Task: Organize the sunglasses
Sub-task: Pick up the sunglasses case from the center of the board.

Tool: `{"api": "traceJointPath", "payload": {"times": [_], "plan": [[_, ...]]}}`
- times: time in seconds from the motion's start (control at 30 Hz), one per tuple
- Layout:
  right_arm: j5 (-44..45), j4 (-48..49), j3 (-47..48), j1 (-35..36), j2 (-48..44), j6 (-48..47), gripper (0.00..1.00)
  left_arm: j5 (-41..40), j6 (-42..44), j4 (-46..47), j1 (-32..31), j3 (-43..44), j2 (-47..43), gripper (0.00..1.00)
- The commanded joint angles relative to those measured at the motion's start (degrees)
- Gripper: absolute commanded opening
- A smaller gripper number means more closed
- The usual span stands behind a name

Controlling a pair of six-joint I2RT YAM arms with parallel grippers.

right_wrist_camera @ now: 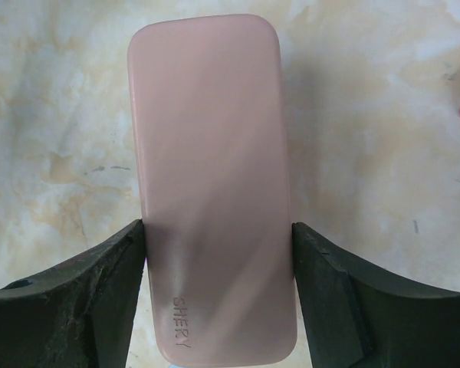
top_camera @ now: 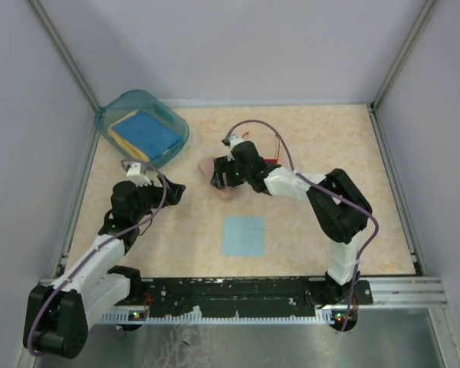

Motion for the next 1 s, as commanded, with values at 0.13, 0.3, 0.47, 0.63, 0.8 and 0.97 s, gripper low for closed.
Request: {"api": "traceJointPath", "payload": {"times": [0.13,0.3,0.47,0.63,0.8,0.97], "plan": [[-3.2,13.0,-7.7,-2.8,-10.4,10.4,0.00,-1.7,-3.3,5.3,-6.1,1.0,3.4,0.99],[-4.4,18.7,-14.2,-4.9,-15.5,15.4,0.00,-3.6,-7.4,7.8,-10.1,2.7,8.3,0.99],[-6.3,26.2,-21.5,-7.4,-20.3,19.7,0.00,-4.0,-9.8,11.3,-12.2,3.5,11.9,0.99],[-6.3,29.3,-26.5,-8.3,-23.5,22.6,0.00,-6.3,-10.6,12.3,-14.8,4.5,13.2,0.99],[-9.2,38.1,-33.3,-10.3,-24.9,31.1,0.00,-9.1,-11.8,13.6,-18.7,5.6,14.9,1.00],[-12.0,45.7,-38.1,-11.3,-25.2,36.2,0.00,-10.9,-12.2,14.1,-21.6,7.2,17.3,1.00]]}}
